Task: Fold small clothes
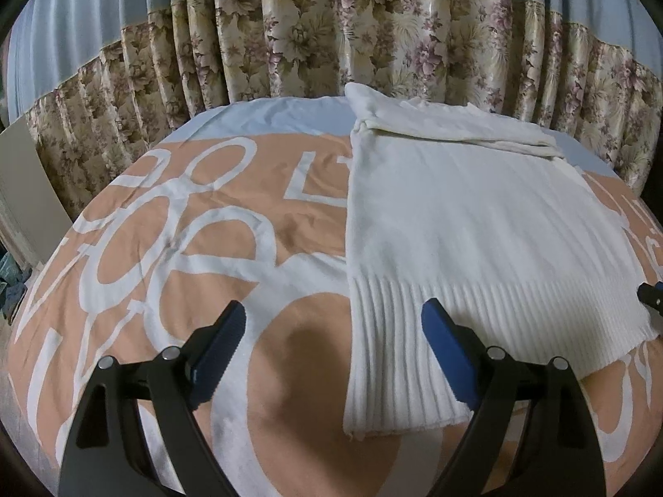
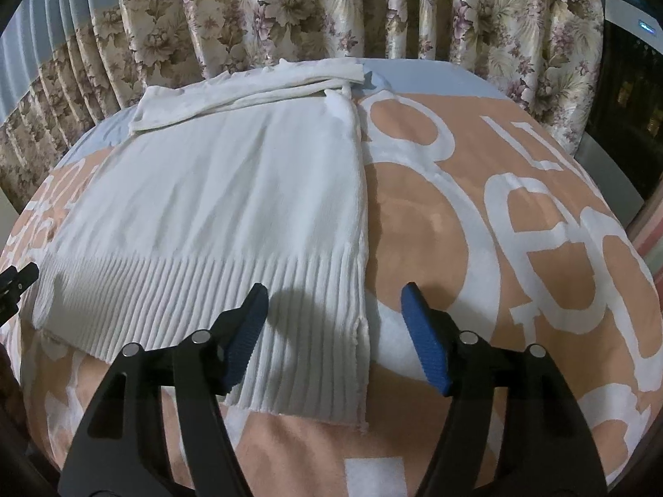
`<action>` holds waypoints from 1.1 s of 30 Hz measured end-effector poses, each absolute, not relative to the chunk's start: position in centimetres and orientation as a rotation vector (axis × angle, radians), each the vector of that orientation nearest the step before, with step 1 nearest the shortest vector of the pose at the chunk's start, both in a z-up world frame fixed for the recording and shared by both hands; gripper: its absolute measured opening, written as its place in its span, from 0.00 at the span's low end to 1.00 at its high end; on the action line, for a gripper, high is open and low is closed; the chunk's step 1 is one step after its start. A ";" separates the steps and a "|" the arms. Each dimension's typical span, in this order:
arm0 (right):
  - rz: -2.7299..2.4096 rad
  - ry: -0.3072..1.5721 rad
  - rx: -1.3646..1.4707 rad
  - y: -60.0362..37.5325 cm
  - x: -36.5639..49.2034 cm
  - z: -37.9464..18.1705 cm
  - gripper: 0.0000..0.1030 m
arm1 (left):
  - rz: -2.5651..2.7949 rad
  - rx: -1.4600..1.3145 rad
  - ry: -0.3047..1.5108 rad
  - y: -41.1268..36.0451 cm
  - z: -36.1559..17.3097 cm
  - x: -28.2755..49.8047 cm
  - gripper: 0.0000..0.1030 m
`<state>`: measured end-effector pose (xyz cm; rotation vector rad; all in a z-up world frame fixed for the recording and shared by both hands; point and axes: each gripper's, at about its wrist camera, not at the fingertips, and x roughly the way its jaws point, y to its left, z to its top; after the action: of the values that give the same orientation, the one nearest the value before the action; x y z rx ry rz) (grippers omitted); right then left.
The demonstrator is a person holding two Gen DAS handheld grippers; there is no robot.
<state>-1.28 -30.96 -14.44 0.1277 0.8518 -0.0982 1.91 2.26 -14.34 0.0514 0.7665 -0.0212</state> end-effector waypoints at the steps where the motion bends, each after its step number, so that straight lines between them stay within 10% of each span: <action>1: -0.099 0.858 0.126 -30.9 -1.2 -14.5 0.66 | -0.022 0.049 0.770 2.3 -14.4 2.0 0.85; 18: -0.064 0.923 0.126 -30.4 -0.9 -15.4 0.80 | -0.028 0.012 0.808 2.9 -14.9 2.5 0.85; 25: -0.009 0.882 0.003 -27.9 -1.4 -15.1 0.29 | -0.030 0.007 0.819 2.9 -15.1 2.6 0.85; 33: 0.020 0.859 0.080 -28.7 -1.8 -15.0 0.14 | -0.041 0.001 0.847 2.9 -15.3 2.6 0.85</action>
<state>-1.78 -28.72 -15.04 0.0805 0.8589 0.0196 2.62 2.93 -15.31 0.0008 0.8467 -0.0411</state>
